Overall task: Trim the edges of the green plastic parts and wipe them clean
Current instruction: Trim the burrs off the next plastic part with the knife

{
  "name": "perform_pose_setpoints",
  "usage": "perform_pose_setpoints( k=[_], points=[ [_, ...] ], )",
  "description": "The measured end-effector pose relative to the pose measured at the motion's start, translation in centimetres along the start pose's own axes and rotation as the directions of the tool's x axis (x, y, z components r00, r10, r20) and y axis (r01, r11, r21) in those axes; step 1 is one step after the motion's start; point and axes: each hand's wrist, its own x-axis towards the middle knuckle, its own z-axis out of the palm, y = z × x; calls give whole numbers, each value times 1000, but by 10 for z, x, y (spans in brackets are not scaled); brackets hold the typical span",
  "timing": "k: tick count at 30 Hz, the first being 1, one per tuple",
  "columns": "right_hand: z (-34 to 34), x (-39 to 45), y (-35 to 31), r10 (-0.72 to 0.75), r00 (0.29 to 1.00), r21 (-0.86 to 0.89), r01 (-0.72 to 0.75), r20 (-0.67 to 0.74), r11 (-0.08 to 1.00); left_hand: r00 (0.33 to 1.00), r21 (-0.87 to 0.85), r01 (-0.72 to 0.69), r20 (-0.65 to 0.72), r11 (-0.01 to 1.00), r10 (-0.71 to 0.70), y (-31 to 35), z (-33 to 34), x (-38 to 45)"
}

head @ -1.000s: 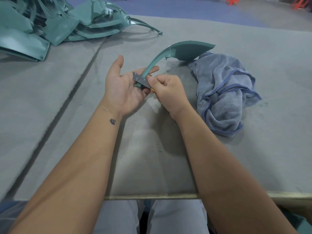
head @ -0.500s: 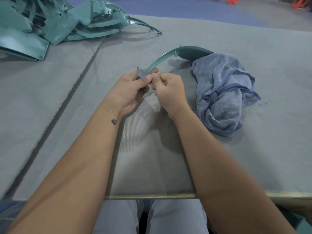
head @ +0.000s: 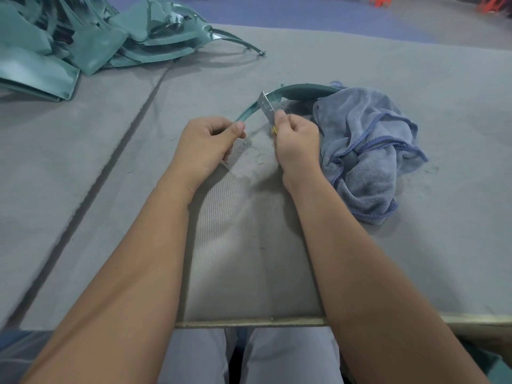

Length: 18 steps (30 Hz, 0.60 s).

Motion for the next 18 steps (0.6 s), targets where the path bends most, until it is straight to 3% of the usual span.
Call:
perform_pose_setpoints(
  k=[3,9,18],
  points=[
    [1,-2,0,-16,998,-26,18,56,1000,998,112,-38,48,993,33,-1,1,-2],
    [0,-8,-3,-7,937,44,-9,349,999,979,490,-132,-70,862,190,0,-7,4],
    [0,-10,-8,59,908,28,-78,415,997,999,187,-38,39,982,32,4,4,7]
  ],
)
